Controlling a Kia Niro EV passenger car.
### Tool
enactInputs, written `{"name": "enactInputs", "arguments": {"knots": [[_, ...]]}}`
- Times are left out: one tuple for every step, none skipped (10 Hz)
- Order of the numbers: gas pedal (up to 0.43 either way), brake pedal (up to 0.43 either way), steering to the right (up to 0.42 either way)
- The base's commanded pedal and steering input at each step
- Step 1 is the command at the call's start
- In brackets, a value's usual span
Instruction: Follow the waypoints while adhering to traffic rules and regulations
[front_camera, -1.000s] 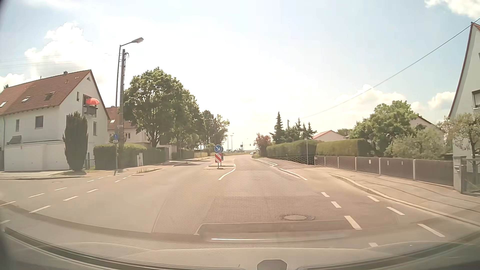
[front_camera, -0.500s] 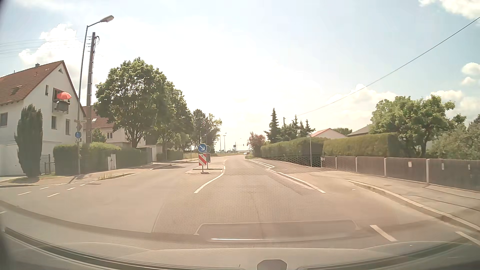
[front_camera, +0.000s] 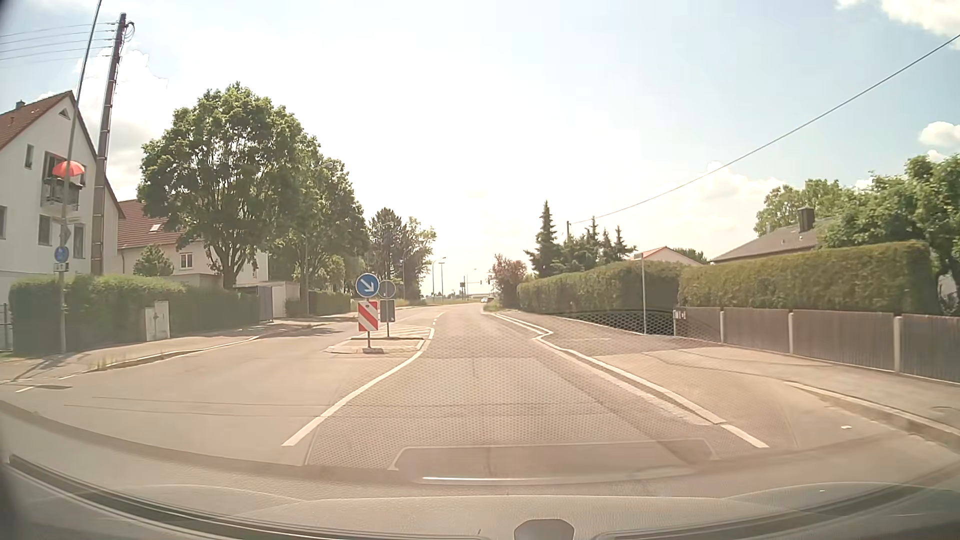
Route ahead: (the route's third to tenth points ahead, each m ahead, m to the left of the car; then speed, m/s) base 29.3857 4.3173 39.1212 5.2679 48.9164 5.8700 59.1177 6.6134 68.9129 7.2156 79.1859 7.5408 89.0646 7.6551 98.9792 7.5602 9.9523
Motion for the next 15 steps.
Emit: {"name": "enactInputs", "arguments": {"knots": [[0.118,0.000,-0.011],[0.110,0.000,-0.013],[0.110,0.000,-0.015],[0.110,0.000,-0.015],[0.110,0.000,-0.016],[0.110,0.000,-0.019],[0.110,0.000,-0.021],[0.110,0.000,-0.020],[0.118,0.000,-0.019],[0.157,0.000,-0.019],[0.169,0.000,-0.019],[0.169,0.000,-0.019],[0.169,0.000,-0.019],[0.169,0.000,-0.019],[0.169,0.000,-0.020]]}}
